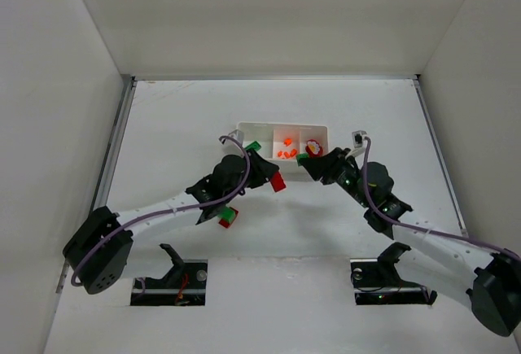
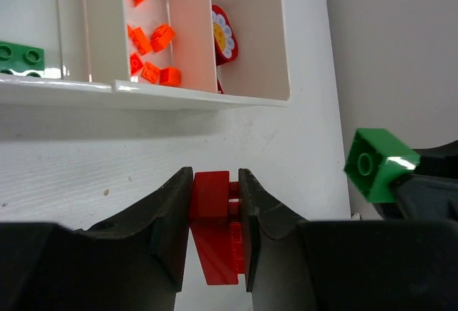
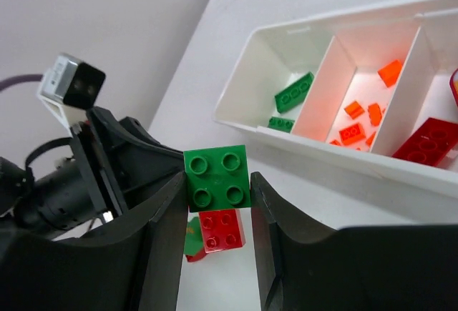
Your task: Sort the legos into containers by color
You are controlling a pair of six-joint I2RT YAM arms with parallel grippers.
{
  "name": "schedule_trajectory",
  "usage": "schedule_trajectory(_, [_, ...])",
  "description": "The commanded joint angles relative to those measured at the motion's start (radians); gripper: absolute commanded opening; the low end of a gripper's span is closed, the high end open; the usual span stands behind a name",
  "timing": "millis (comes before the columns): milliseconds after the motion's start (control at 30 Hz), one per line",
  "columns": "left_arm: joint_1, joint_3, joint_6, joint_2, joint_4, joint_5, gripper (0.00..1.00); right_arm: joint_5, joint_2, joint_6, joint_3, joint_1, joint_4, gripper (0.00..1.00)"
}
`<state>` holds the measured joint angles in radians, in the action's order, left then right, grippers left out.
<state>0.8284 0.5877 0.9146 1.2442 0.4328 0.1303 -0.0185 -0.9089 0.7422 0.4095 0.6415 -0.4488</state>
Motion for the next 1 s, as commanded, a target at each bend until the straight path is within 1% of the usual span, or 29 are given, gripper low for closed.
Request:
schedule_trajectory(0, [-0.031,-0.022,-0.026,-0.081,0.001,-0.009,0.13,-0.051,-0.004,0.036,0.024,-0.021,-0.084,0.28])
schedule_trajectory(133, [-0.087,-0.038,-0.063,-0.195,-0.06,-0.003,0.13,-0.02,-0.155,0.003,0.129,-0.01,-0.073,0.29])
schedule_trajectory(300, [-0.185,-0.051,-0.132,-0.327,-0.158,0.006,0.15,0.041,-0.427,-0.049,0.32,0.045,-0.059,0.29])
schedule_trajectory(400, [-0.234,-0.065,-0.155,-0.383,-0.195,0.003,0.15,0.061,-0.559,-0.072,0.432,0.062,-0.031,0.29])
schedule_trajectory(500, [-0.258,-0.074,-0.168,-0.414,-0.215,0.003,0.15,0.077,-0.666,-0.078,0.529,0.063,-0.005,0.31])
schedule_trajectory(567, [-0.266,-0.077,-0.172,-0.419,-0.215,0.003,0.15,0.087,-0.717,-0.078,0.574,0.063,0.002,0.35])
schedule_trajectory(600, [-0.268,-0.078,-0.172,-0.419,-0.215,0.002,0.15,0.091,-0.737,-0.078,0.592,0.063,0.004,0.4])
schedule_trajectory(700, [-0.268,-0.078,-0.172,-0.408,-0.207,0.005,0.15,0.092,-0.768,-0.087,0.629,0.063,0.012,0.55])
schedule_trajectory(767, [-0.262,-0.071,-0.172,-0.394,-0.201,0.006,0.15,0.104,-0.753,-0.089,0.624,0.063,0.016,0.61])
schedule_trajectory(900, [-0.237,-0.048,-0.166,-0.341,-0.166,0.006,0.15,0.126,-0.642,-0.095,0.534,0.053,0.006,0.62])
schedule_trajectory(967, [-0.208,-0.025,-0.158,-0.298,-0.137,0.015,0.15,0.146,-0.554,-0.098,0.461,0.037,0.005,0.58])
